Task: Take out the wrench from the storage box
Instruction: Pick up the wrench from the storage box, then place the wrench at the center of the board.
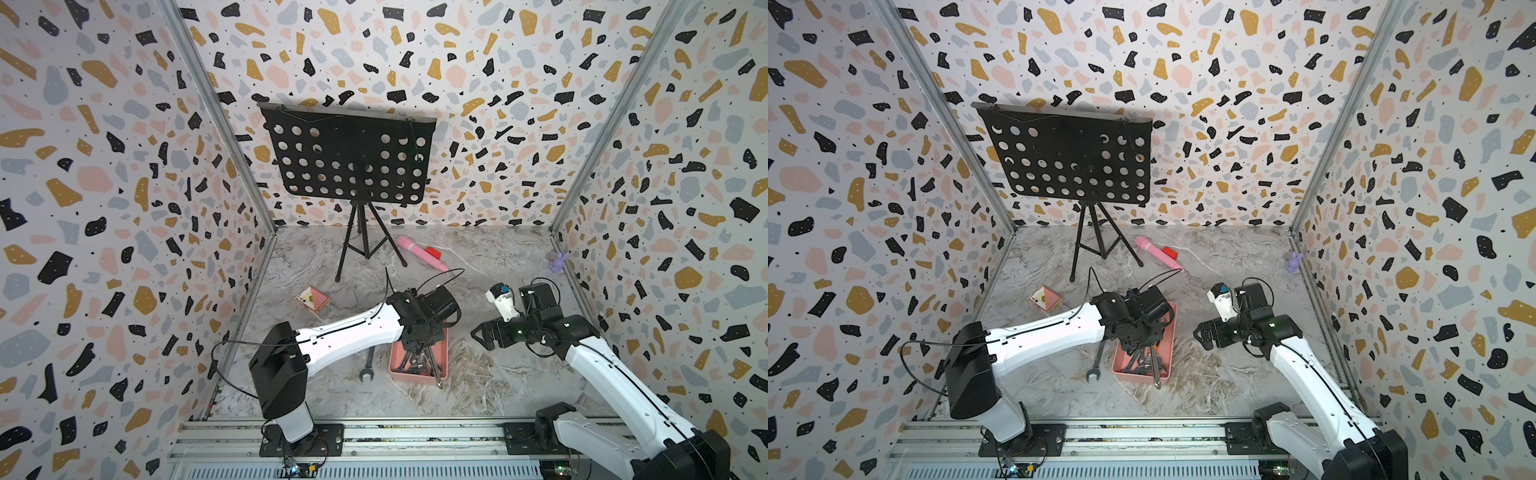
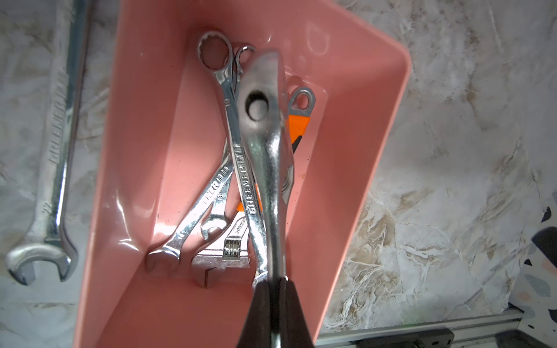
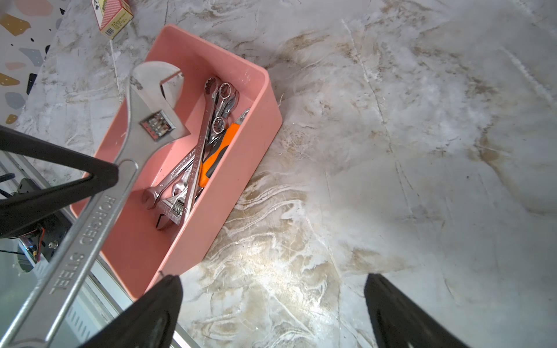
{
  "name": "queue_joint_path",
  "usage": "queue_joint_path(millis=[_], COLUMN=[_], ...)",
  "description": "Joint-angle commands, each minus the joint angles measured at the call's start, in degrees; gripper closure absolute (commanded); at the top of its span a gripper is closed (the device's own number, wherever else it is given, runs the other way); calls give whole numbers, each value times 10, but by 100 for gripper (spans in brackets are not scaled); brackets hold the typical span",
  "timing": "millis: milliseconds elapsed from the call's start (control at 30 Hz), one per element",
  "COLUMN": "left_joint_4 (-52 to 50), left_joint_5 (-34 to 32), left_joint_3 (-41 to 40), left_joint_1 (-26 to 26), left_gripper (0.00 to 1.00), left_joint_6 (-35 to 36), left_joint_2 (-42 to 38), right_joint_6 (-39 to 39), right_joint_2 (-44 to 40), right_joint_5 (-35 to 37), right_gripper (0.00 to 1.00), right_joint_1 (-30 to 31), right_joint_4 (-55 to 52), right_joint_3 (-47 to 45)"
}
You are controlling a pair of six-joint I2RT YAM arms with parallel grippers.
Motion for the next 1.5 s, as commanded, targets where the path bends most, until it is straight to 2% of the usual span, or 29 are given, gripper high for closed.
queue_joint_path(millis=[0,267,400,567,667,767,833,933,1000,1233,1467], left_joint_4=[1,-22,-26,-27,-27,0,15,47,63,131,197], left_joint_5=[-36,-44,-32,8,25,78,82,118,118,141,148], left_joint_3=[32,21,-20,-68,-91,-124,-141,-179,-198,-264,-307], left_joint_1=[4,46,97,174,207,245,258,291,304,361,389], left_gripper=[100,100,100,100,100,100,100,100,100,100,100], left_joint_6=[66,173,209,296,364,405,448,480,508,543,546], left_joint_2=[-40,-100,-153,-199,-201,-202,-198,-194,-192,-173,-151], right_joint_6=[-6,-6,-5,-4,-4,3,7,9,9,13,13], right_joint_2=[1,6,8,11,10,11,10,7,7,14,18], right_joint_5=[3,0,-2,-4,-5,-12,-18,-15,-10,-9,-2], right_gripper=[0,0,0,0,0,0,0,0,0,0,0], right_joint_1=[2,2,2,2,1,2,2,2,2,2,2], right_joint_4=[1,5,7,6,8,16,20,19,18,15,11], right_joint_3=[20,22,23,29,35,39,39,37,37,43,48])
